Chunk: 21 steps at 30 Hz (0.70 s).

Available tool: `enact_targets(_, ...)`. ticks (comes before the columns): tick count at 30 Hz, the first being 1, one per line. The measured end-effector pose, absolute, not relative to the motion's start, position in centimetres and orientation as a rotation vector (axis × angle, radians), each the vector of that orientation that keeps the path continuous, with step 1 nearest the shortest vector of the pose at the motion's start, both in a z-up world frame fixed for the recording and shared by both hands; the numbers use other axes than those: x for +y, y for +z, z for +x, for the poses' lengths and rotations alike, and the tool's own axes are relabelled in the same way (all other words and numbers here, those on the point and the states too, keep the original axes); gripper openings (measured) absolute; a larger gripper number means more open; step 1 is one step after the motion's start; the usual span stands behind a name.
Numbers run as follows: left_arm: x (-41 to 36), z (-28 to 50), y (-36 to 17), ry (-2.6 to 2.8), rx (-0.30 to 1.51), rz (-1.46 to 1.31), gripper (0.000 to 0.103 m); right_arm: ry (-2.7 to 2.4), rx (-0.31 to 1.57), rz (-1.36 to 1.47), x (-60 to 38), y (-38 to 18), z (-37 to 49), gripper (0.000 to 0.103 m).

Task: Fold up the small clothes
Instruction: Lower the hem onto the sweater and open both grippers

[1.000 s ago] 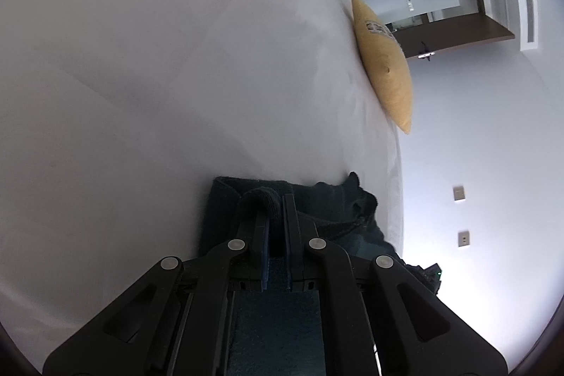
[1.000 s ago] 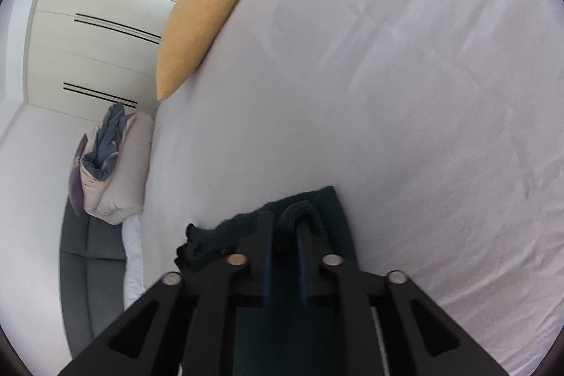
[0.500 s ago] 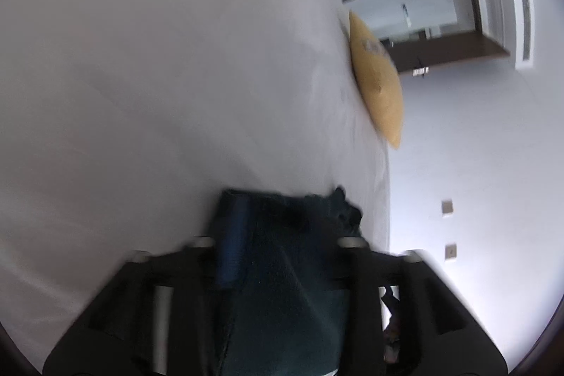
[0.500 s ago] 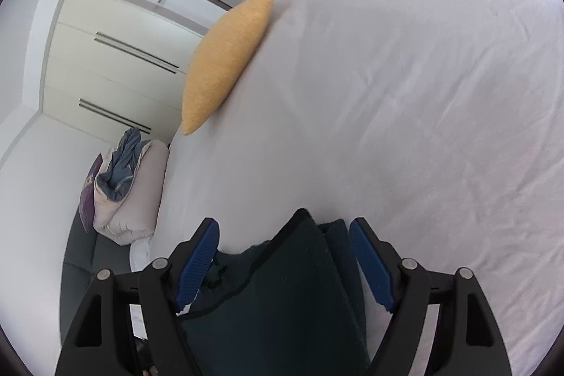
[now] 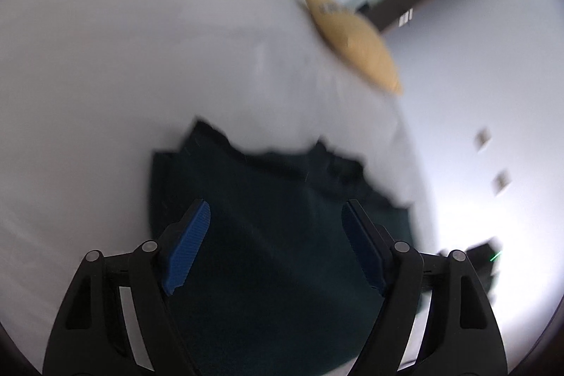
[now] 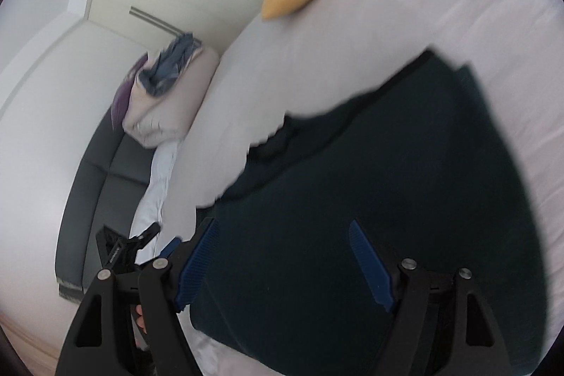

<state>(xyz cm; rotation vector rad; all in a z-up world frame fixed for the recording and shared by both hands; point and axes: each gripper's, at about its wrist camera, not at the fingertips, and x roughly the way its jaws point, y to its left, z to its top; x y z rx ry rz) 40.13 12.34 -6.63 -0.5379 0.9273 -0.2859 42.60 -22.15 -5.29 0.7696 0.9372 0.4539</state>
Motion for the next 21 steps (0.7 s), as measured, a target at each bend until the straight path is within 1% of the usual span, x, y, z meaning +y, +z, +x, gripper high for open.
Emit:
enact_targets(3, 9.6, 39.3, -8.6, -0.21, 0.962, -0.37, 0.076, 0.448, 0.961, 0.791, -21.7, -7.0, 42.6, 0.077)
enact_targets(5, 9.0, 38.6, -9.7, -0.178, 0.966, -0.305, 0.075, 0.439, 0.958, 0.805, -22.5, -7.8, 42.5, 0.062)
enact_targets(6, 8.9, 38.1, -10.0, -0.169, 0.957, -0.273, 0.074, 0.445, 0.955, 0.817, -23.0, -8.0, 42.3, 0.058)
enact_targets(7, 8.7, 37.4, -10.3, -0.161, 0.944, -0.239, 0.073, 0.445, 0.95, 0.835, -23.8, -8.3, 42.2, 0.052)
enact_targets(8, 8.6, 36.7, -10.4, -0.158, 0.931, -0.216, 0.073, 0.434, 0.939, 0.86, -24.9, -8.5, 42.0, 0.048)
enact_targets(11, 7.9, 34.6, -10.9, -0.149, 0.904, -0.128, 0.073, 0.299, 0.876, 0.861, -28.4, -8.5, 41.4, 0.048)
enact_targets(12, 9.3, 33.8, -11.6, -0.149, 0.899, -0.129, 0.073, 0.271, 0.861, 0.88, -29.5, -8.6, 41.2, 0.047)
enact_targets(13, 9.8, 33.4, -11.8, -0.147, 0.901, -0.137, 0.073, 0.243, 0.846, 0.926, -30.9, -8.9, 40.7, 0.043)
enact_targets(15, 11.3, 32.5, -12.3, -0.102, 0.926, -0.155, 0.074, 0.199, 0.826, 0.951, -32.2, -8.6, 39.7, 0.043)
enact_targets(17, 12.8, 31.7, -13.2, -0.108, 0.925, -0.213, 0.074, 0.149, 0.823, 0.896, -32.1, -7.4, 38.5, 0.046)
enact_targets(20, 12.9, 30.8, -12.5, -0.052, 0.93, -0.181, 0.074, 0.235, 0.817, 0.879, -29.7, -6.0, 37.4, 0.046)
enact_targets(21, 12.6, 30.4, -11.9, -0.034, 0.927, -0.175, 0.071, 0.29, 0.816, 0.869, -28.4, -5.7, 36.8, 0.046)
